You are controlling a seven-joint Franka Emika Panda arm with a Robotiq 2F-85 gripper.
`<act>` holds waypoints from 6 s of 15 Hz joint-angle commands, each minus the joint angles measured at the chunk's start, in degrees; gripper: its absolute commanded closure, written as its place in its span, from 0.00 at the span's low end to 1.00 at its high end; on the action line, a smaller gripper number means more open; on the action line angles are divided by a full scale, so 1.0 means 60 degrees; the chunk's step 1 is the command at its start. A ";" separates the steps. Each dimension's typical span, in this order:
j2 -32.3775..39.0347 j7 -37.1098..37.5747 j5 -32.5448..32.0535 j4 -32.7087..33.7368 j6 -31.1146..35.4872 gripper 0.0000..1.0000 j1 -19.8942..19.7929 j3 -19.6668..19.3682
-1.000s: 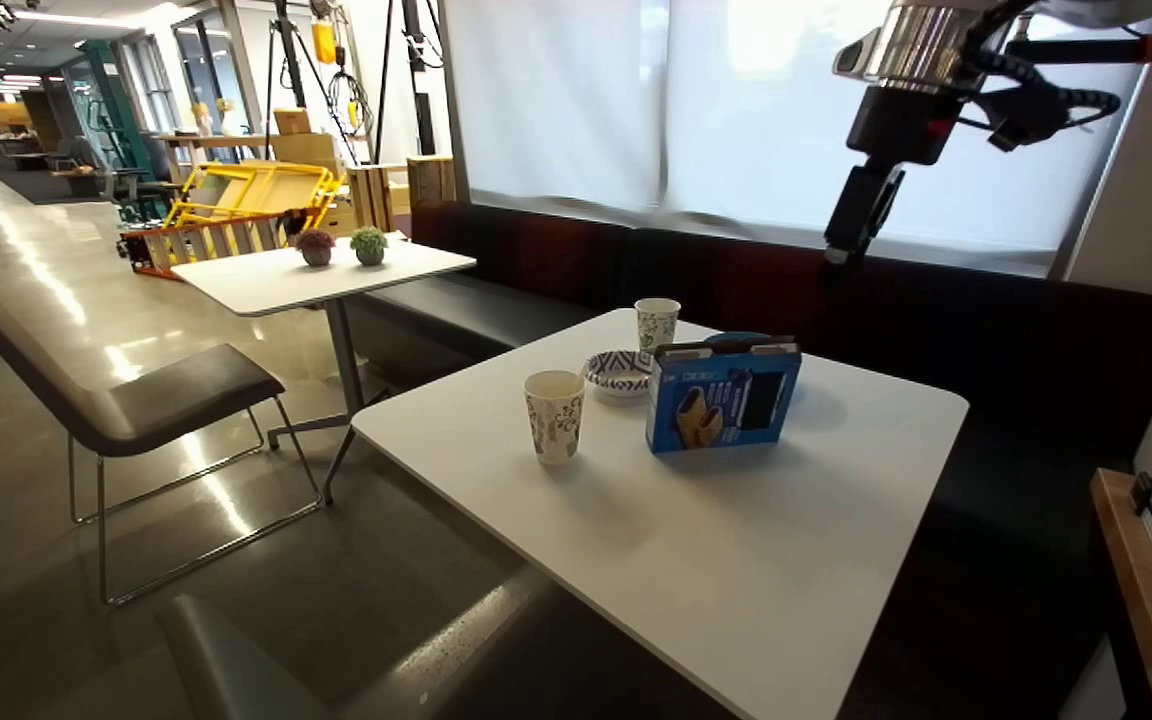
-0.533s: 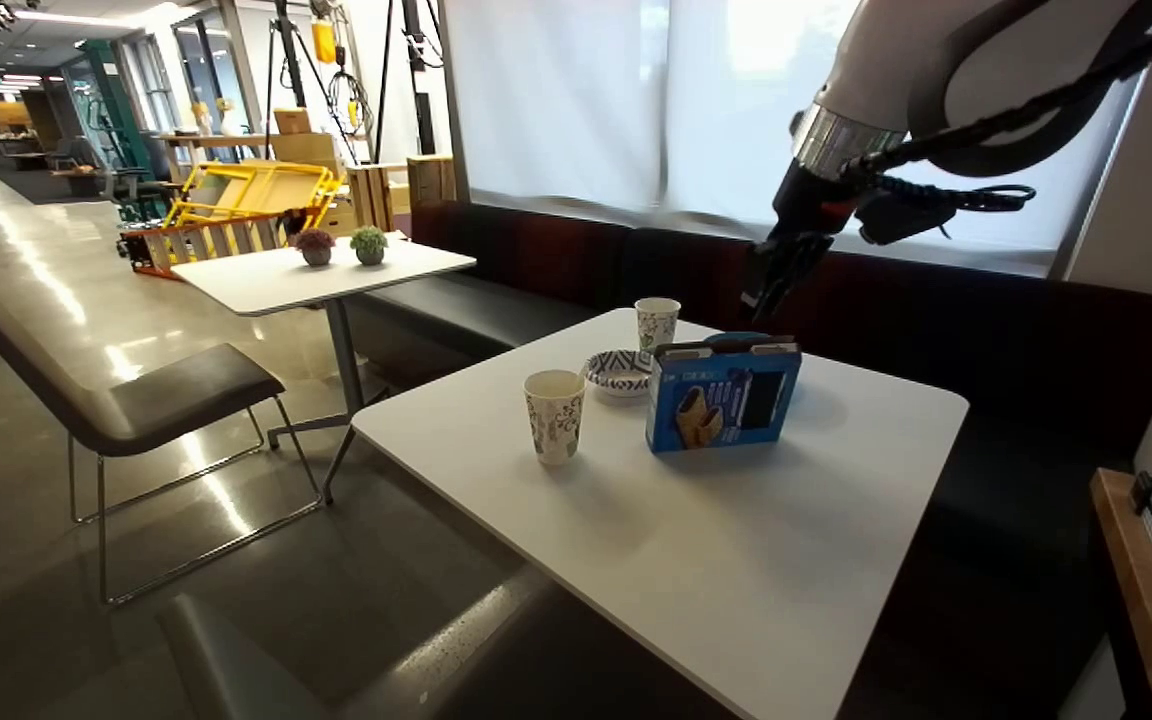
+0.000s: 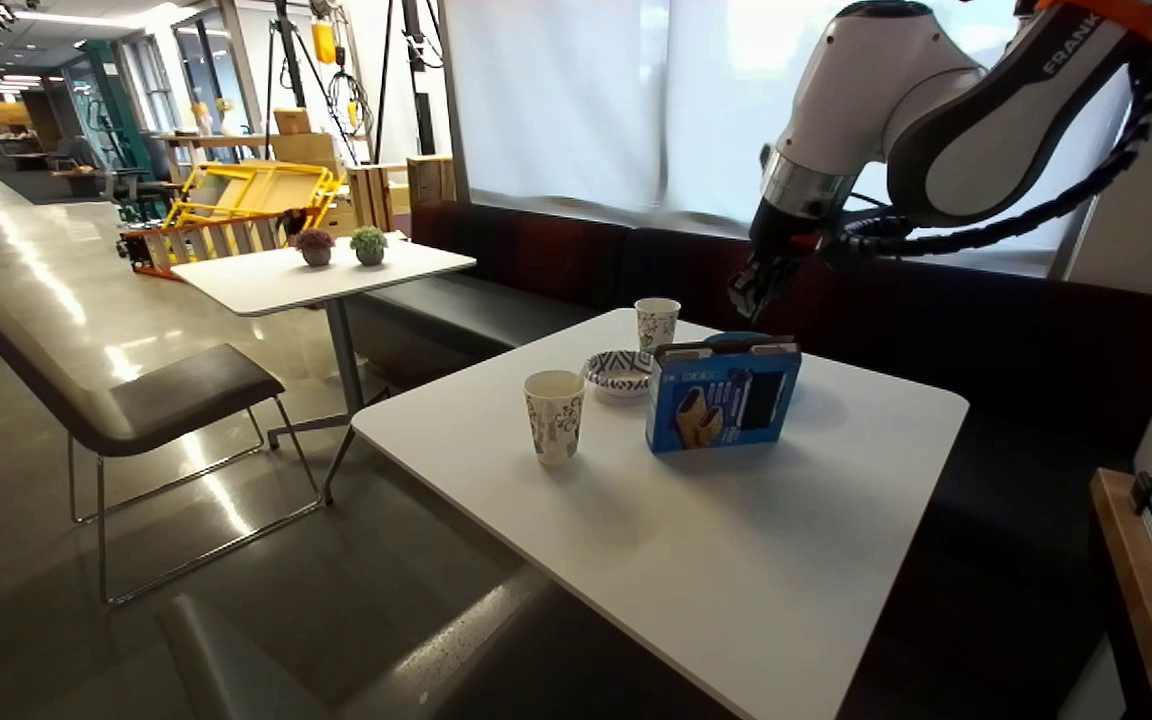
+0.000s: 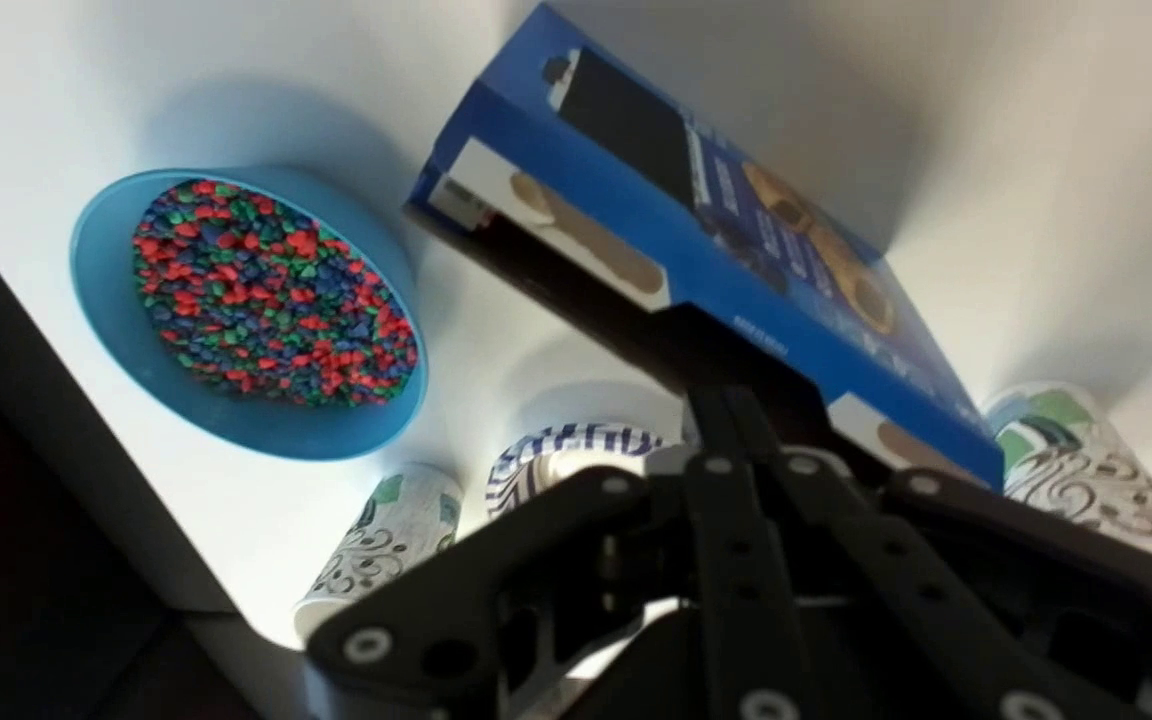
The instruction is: Remove a blue packet from the blue box and put it on the table
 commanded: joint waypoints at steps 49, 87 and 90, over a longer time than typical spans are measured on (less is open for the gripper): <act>0.1135 -0.8684 0.3514 0.1104 -0.1036 1.00 0.1943 -0.1554; 0.2136 -0.9394 0.2366 0.1546 -0.1037 0.00 0.1872 -0.1798; 0.2130 -0.9349 0.2374 0.1739 -0.1852 0.00 0.1907 -0.1819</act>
